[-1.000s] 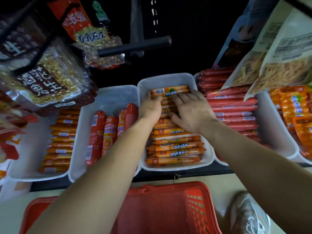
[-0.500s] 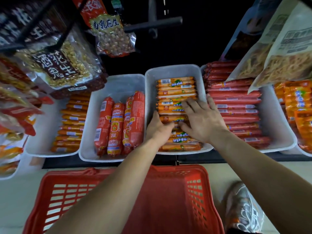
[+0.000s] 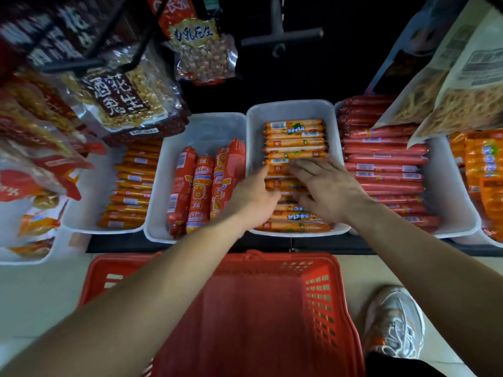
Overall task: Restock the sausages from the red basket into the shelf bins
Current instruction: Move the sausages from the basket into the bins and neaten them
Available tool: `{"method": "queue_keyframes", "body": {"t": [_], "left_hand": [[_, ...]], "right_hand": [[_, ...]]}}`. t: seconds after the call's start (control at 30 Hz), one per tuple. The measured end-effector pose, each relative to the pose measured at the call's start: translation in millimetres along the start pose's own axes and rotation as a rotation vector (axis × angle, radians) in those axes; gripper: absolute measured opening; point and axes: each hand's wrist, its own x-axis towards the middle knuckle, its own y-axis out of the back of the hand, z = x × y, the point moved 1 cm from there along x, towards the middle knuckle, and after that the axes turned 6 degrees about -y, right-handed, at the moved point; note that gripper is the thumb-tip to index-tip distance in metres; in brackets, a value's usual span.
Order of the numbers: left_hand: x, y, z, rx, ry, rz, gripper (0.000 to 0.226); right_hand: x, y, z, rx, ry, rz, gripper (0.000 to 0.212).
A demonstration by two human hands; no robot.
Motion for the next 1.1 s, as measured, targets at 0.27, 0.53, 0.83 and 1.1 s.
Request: {"method": "queue_keyframes", "body": {"t": [0.27, 0.53, 0.83, 1.1], "left_hand": [[-29.5, 64.1, -70.9, 0.598, -0.414, -0.099, 0.043], [-29.2, 45.0, -91.8, 0.439, -0.433, -0.133, 0.062], [-28.9, 38.9, -94.2, 0.381, -0.441, -0.093, 0.059], [-28.4, 38.4, -95.6, 0.384, -0.447, -0.090, 0.059]], "right_hand": [[30.4, -10.9, -64.8, 0.034, 0.309, -0.192, 0.037], [36.9, -35.6, -58.3, -0.062, 0.336, -0.201, 0.038], [39.3, -35.9, -55.3, -0.069, 0.336, -0.250, 0.041], [40.6, -36.4, -55.6, 0.031, 0.303, -0.215, 0.022]]}}
